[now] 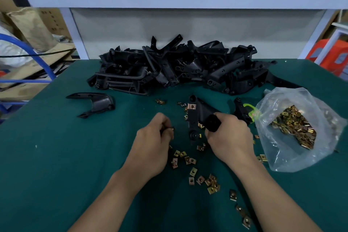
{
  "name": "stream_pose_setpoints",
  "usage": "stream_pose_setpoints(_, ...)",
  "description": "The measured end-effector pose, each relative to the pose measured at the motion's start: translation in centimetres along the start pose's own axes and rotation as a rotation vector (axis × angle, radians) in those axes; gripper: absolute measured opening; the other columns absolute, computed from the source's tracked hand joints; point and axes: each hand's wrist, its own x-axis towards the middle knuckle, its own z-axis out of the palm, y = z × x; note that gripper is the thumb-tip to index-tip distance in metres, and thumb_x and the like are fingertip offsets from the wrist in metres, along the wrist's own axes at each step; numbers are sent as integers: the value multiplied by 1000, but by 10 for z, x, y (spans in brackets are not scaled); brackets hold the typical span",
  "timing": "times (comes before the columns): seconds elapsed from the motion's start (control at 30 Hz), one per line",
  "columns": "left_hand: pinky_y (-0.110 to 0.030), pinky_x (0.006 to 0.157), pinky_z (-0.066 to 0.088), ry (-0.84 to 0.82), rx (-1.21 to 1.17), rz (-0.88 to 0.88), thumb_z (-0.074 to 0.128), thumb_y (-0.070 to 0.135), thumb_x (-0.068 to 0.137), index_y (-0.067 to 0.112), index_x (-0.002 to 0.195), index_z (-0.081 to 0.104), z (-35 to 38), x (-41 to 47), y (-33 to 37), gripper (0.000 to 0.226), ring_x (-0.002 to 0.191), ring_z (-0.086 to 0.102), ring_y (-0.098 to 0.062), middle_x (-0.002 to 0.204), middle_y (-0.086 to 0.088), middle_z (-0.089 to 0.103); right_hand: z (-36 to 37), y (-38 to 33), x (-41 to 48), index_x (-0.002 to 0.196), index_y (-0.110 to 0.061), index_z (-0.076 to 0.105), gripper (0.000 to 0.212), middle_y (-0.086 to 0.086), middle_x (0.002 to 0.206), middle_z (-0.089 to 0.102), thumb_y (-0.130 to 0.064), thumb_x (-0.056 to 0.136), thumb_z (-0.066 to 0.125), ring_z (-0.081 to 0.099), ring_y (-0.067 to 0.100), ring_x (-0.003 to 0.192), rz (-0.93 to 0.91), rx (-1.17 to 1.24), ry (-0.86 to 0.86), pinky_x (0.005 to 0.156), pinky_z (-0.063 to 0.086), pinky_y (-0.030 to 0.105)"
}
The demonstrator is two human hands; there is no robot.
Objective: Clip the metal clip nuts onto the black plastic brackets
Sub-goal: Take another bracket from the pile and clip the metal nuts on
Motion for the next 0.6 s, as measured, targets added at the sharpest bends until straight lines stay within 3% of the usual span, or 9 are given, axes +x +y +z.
stream_pose_setpoints(0.13,-23,61,47,-2,1,-34,50,13,104,35,92,64,1,0,-3,28,73,61,-9,74,8,66,0,-1,-2,76,-33,59,16,-9,68,62,-26,84,71,62,24,70,-1,2,-37,66,53,36)
stream_pose_setpoints(0.23,-14,57,45,-2,0,-61,52,12,103,36,87,65,3,1,-5,32,72,61,-4,73,10,67,0,-1,-2,76,-36,57,19,-9,70,63,-28,85,72,64,23,71,-8,8,-52,67,56,37)
stream_pose_setpoints(0.37,-2,62,43,21,-20,-84,63,16,99,44,83,63,4,2,-3,32,82,62,11,78,20,69,-2,-3,0,88,-37,66,10,-6,78,67,-34,84,74,66,25,77,-14,5,-96,70,57,37)
stream_pose_setpoints(0.5,4,64,40,36,-18,-107,73,18,94,43,83,68,5,2,-5,28,83,59,22,79,27,67,-20,3,6,79,-34,71,19,-9,74,70,-49,75,84,67,15,73,-39,37,-356,66,58,35)
stream_pose_setpoints(0.6,2,61,42,39,-41,-143,79,21,90,42,80,71,5,3,-8,25,77,62,19,74,26,69,-26,4,3,82,-32,73,25,-6,75,69,-43,68,90,67,14,70,-60,-50,-464,61,56,33)
